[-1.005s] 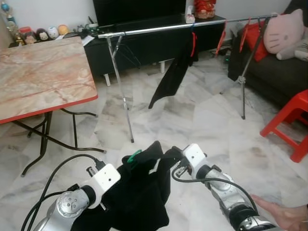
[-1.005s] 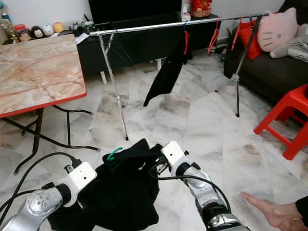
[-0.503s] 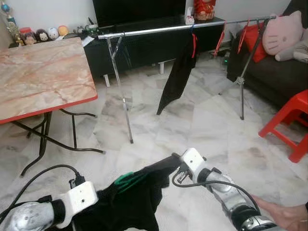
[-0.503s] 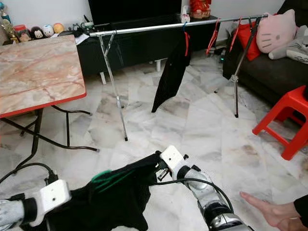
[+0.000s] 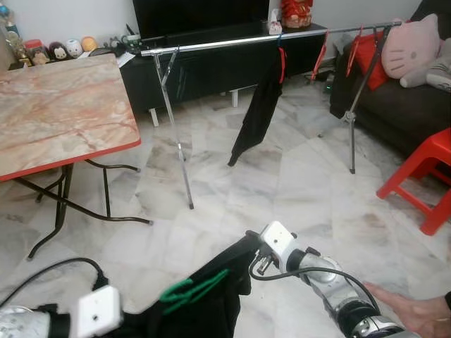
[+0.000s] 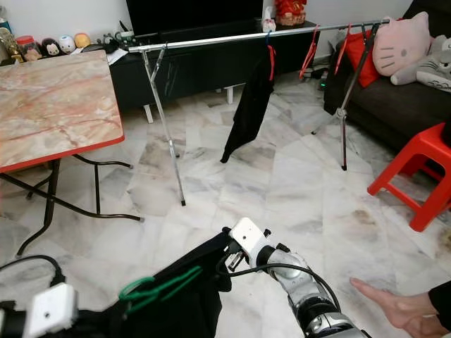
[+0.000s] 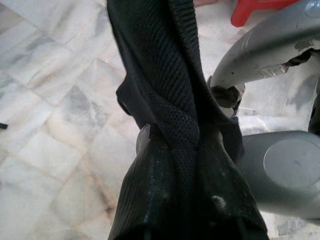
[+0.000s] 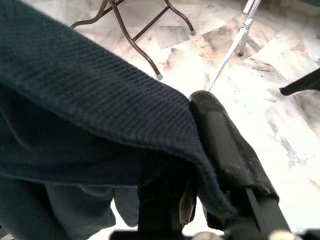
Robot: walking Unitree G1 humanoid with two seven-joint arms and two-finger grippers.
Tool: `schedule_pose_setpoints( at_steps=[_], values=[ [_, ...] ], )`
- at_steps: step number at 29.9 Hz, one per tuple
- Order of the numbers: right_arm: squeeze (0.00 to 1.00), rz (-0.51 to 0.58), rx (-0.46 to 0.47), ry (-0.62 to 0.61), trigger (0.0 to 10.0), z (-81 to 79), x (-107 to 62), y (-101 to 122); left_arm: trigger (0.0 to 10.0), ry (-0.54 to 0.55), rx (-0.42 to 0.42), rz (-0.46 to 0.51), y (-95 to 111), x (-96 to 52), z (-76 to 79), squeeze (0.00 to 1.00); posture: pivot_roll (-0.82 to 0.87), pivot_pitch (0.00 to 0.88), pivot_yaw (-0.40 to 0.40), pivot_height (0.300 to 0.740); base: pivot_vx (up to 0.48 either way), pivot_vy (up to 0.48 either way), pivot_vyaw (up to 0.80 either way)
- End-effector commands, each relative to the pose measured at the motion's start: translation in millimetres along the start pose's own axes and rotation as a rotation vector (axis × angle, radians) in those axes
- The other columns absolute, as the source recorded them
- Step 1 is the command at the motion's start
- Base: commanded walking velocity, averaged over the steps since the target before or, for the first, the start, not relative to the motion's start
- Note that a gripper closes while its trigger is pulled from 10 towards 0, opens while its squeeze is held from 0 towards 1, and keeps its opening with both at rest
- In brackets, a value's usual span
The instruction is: Hang hanger
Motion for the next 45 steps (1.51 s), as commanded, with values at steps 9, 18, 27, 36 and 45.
schedule_pose_setpoints(
  at_steps=[9,18,27,36,45],
  values=[
    [0.0,-0.048,0.0,-0.012,0.0,9.1,-10.0,-12,10.0,0.181,-0.013,0.02,2,-40.5,-35.2,0.0,-0.03,0.0,0.011,0.732,0.0,0.0,0.0],
    [0.0,-0.054,-0.006,0.005,0.0,8.3,-9.9,-13,10.0,-0.139,0.006,-0.096,2,-52.0,11.3,0.0,-0.02,0.0,0.01,0.732,0.0,0.0,0.0],
    [0.0,-0.062,-0.009,0.016,0.0,8.0,-11.7,-15,10.0,-0.12,0.107,-0.117,11,-49.5,3.1,0.0,-0.03,0.0,0.011,0.732,0.0,0.0,0.0],
    [0.0,-0.079,-0.011,0.031,0.0,8.0,-15.2,-20,10.0,-0.047,0.103,-0.031,27,-50.6,-8.7,0.0,-0.03,0.0,0.011,0.732,0.0,0.0,0.0],
    [0.0,-0.223,-0.058,0.016,0.0,10.3,-32.9,-54,10.0,-0.09,0.086,-0.045,30,-70.8,-1.9,0.0,-0.01,0.0,0.011,0.732,0.0,0.0,0.0]
  ],
)
Point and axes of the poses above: a point about 5 cm out from each wrist's last joint towards the gripper, its own x axis pointing out of the wrist towards the gripper, its own y axis along the axis of the wrist's last joint, z = x × y, the point moved 6 cm from there along x, pointing out of the wrist towards the gripper, and after that the axes turned 1 degree about -x, right-handed, at the moved point
